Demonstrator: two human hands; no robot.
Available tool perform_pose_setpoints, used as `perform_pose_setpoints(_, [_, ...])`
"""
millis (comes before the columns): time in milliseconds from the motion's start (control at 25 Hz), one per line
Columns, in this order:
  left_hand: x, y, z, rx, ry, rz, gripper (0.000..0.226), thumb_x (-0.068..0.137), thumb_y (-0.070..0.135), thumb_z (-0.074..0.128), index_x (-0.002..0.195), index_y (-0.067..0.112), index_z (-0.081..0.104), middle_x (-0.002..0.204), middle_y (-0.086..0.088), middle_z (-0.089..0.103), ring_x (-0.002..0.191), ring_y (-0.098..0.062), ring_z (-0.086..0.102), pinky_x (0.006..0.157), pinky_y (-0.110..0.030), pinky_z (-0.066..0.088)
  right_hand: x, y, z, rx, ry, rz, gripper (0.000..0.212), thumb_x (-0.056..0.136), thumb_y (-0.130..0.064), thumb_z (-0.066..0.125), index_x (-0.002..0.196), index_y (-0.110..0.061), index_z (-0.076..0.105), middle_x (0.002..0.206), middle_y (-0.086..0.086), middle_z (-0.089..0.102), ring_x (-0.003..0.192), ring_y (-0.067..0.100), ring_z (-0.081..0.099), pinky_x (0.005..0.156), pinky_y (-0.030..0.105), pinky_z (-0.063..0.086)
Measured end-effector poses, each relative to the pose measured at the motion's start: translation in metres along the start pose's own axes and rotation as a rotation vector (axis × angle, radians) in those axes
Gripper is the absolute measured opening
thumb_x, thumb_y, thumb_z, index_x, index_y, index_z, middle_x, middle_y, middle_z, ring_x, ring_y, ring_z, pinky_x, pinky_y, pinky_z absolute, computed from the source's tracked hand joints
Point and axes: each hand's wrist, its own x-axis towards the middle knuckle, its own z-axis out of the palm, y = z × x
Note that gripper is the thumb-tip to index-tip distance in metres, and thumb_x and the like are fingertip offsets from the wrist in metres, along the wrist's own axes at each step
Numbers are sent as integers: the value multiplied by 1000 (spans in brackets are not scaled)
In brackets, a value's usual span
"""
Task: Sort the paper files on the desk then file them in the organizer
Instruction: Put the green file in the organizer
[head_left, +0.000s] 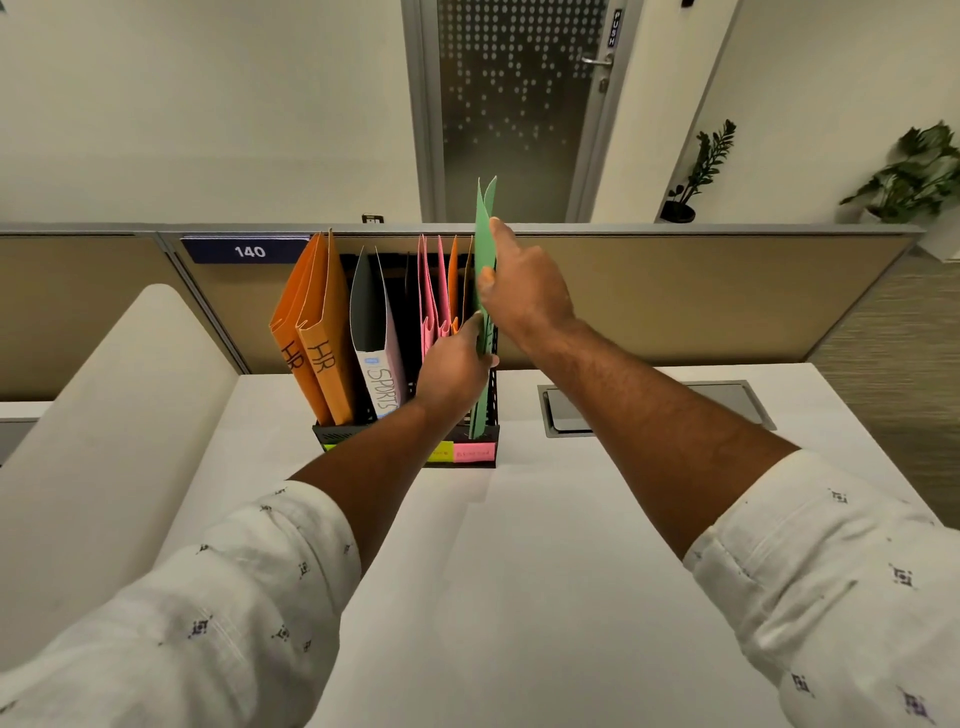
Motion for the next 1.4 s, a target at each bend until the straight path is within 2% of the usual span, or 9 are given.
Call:
perform_pose_setpoints(200, [3, 0, 4, -12, 21, 12, 60, 97, 17, 64, 151, 18, 37, 118, -11, 71, 98, -27, 72, 84, -38, 60, -2, 2, 10, 68, 49, -34, 55, 100, -22, 58, 151, -16, 38, 119, 11, 69, 97, 24, 71, 81, 40, 63])
perform_pose_setpoints(360, [2, -5, 6, -16, 17, -16, 61, 99, 19, 62, 153, 22, 33, 119, -11, 70, 95, -26, 73, 81, -42, 63, -1, 10, 16, -45, 68, -80, 57, 99, -28, 57, 151, -18, 35, 129, 8, 65, 101, 25, 70, 79, 40, 62])
perform_pose_setpoints(480, [0, -7, 5, 1, 7, -29, 64, 100, 23, 59, 155, 26, 27, 125, -10, 68, 99, -25, 71, 82, -43, 62, 3, 17, 16, -85, 31, -149, 63, 97, -35, 58, 153, -21, 33, 158, 3, 39, 128, 27, 58, 90, 41, 56])
perform_pose_setpoints(560, [0, -11, 4, -8, -18, -45, 69, 100, 27, 59, 157, 31, 20, 132, -9, 64, 107, -27, 69, 86, -45, 61, 6, 24, 13, -103, -25, -241, 68, 96, -37, 61, 155, -23, 30, 164, -1, 27, 138, 26, 48, 95, 41, 53])
perform_pose_setpoints(720, [6, -15, -2, -49, -48, -69, 82, 96, 31, 64, 158, 35, 12, 137, -7, 60, 114, -27, 66, 90, -47, 60, 12, 32, 8, -109, -96, -272, 71, 96, -40, 62, 156, -28, 25, 155, 3, 44, 135, 26, 50, 99, 45, 53])
perform_pose_setpoints(840, [11, -16, -4, -28, -37, -44, 87, 96, 26, 65, 158, 38, 6, 138, -4, 60, 115, -27, 66, 91, -48, 59, 18, 36, 7, -119, -80, -303, 67, 96, -40, 62, 154, -23, 32, 156, 3, 42, 139, 25, 47, 102, 47, 52])
perform_pose_setpoints(1000, [19, -18, -4, -56, -33, -79, 91, 97, 22, 64, 158, 39, -1, 142, -4, 58, 122, -28, 63, 96, -51, 56, 22, 47, 10, -103, -69, -312, 67, 94, -37, 65, 152, -22, 34, 158, 0, 37, 135, 26, 50, 98, 45, 54])
perform_pose_setpoints(1200, [24, -17, 2, -77, -21, -73, 91, 97, 22, 63, 158, 37, -3, 154, 0, 46, 131, -28, 56, 99, -56, 53, 31, 46, 13, -57, 10, -313, 53, 96, -30, 64, 144, -17, 46, 136, 3, 51, 113, 23, 62, 86, 43, 61])
perform_pose_setpoints(1400, [28, -22, 6, -78, 14, -80, 93, 95, 24, 67, 159, 34, 1, 164, 1, 29, 141, -28, 46, 102, -56, 51, 28, 50, 29, -21, 96, -324, 50, 96, -28, 62, 142, -17, 48, 130, 3, 52, 116, 19, 57, 86, 38, 61])
